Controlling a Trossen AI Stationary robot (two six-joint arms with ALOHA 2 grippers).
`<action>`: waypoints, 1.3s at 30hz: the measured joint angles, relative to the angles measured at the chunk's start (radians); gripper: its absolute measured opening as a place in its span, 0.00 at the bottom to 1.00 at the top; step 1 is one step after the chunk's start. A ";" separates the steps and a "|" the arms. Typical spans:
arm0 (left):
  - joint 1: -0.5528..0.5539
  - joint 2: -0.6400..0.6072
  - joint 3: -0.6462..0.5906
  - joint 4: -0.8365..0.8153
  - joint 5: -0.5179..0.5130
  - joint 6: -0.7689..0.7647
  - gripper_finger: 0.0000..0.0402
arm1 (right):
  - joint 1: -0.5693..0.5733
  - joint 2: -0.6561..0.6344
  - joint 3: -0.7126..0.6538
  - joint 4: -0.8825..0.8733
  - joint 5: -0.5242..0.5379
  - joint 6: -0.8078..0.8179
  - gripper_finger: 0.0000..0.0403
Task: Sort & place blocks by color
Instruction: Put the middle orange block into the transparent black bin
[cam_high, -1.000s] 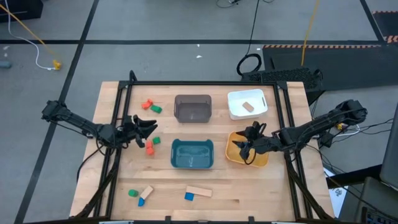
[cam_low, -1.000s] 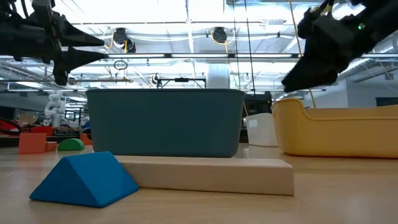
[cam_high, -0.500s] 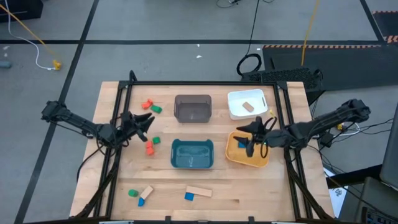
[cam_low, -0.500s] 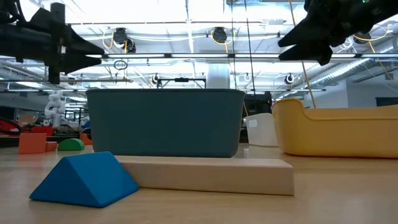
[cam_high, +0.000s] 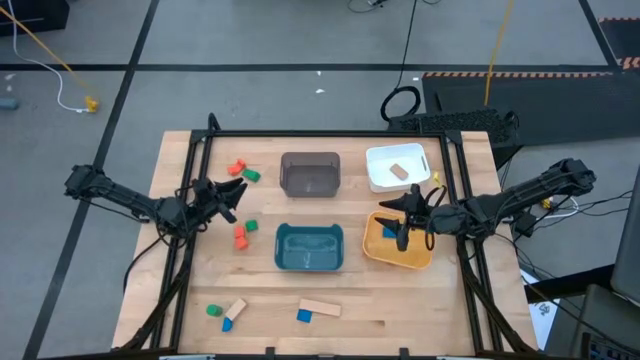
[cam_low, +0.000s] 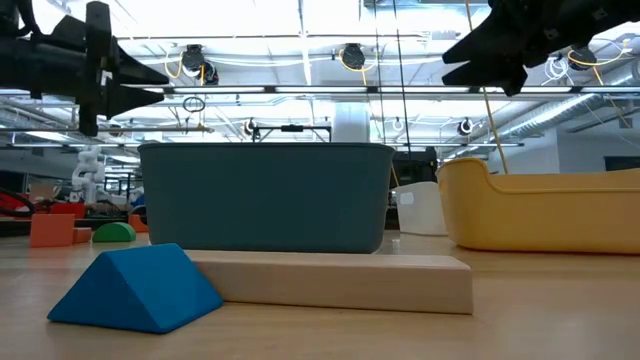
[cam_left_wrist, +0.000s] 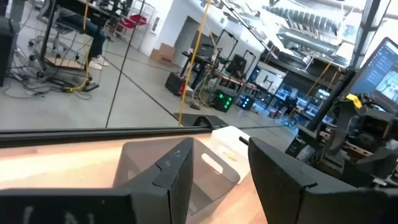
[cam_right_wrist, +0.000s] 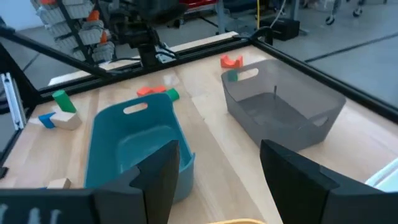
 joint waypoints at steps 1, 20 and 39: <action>0.004 0.000 0.000 0.000 -0.015 0.000 0.38 | 0.000 -0.002 0.000 -0.001 0.000 -0.013 0.53; 0.060 0.018 0.062 -0.022 0.331 -0.044 0.38 | -0.030 -0.032 0.000 0.007 -0.001 -0.122 0.53; 0.031 0.474 0.503 -0.867 0.687 -0.397 0.38 | -0.046 -0.113 0.000 0.038 -0.002 -0.117 0.53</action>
